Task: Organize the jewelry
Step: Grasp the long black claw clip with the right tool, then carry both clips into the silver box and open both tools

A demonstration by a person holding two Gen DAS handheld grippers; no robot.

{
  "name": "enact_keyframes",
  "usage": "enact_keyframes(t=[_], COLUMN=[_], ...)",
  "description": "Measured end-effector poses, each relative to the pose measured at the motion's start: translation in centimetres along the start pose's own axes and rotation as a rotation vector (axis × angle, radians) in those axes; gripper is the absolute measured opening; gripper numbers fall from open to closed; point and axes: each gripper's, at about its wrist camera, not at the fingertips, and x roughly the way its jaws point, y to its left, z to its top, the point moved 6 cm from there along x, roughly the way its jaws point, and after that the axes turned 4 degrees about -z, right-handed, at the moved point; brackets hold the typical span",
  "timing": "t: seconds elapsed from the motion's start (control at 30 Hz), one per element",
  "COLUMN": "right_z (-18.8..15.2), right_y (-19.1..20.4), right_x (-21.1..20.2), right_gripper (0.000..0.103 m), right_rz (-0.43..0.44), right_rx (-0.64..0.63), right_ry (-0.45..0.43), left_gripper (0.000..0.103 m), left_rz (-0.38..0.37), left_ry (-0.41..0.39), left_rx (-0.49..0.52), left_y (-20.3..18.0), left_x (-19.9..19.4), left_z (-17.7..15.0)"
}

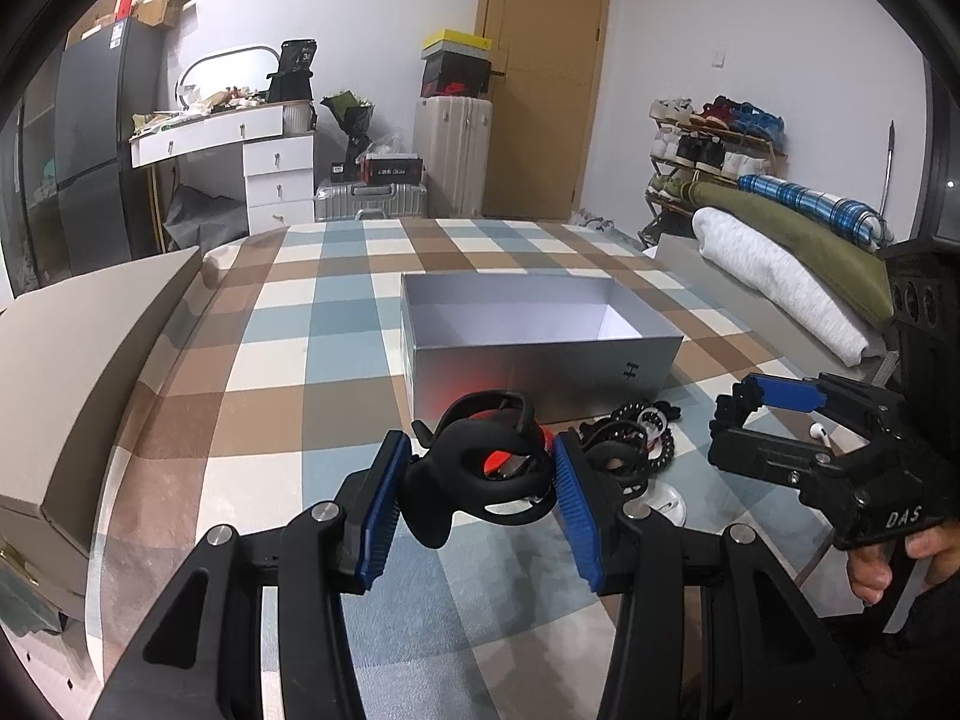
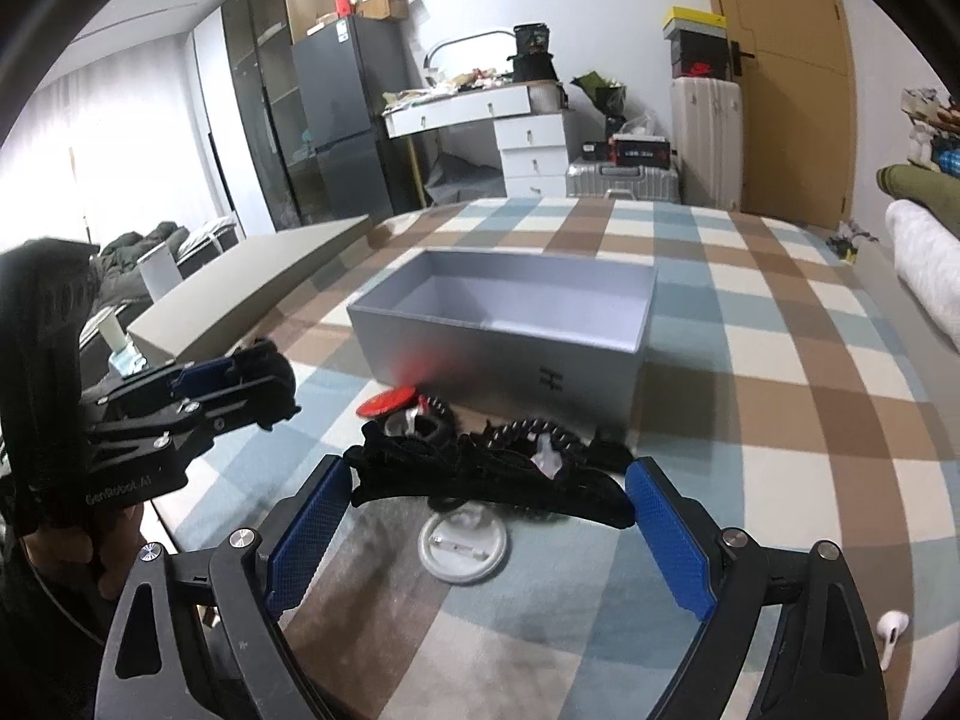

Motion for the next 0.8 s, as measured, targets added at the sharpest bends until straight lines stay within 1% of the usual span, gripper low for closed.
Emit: enact_keyframes(t=[0.37,0.63,0.8], right_z=[2.0,3.6,4.5], right_y=[-0.5,-1.0,-1.5], right_x=[0.0,0.8,1.8], right_gripper=[0.093,0.093,0.093], right_rz=[0.013,0.023,0.032], right_rx=[0.003,0.014,0.03], right_ry=[-0.033,-0.039,-0.038], left_gripper=[0.042,0.042,0.042], left_rz=[-0.002,-0.017,-0.014], left_ry=[-0.036,-0.061,-0.062], left_rx=[0.006,0.0,0.001], left_y=[-0.3,-0.3,-0.2], left_x=[-0.1,1.1,1.9], left_z=[1.5,3.4,4.1])
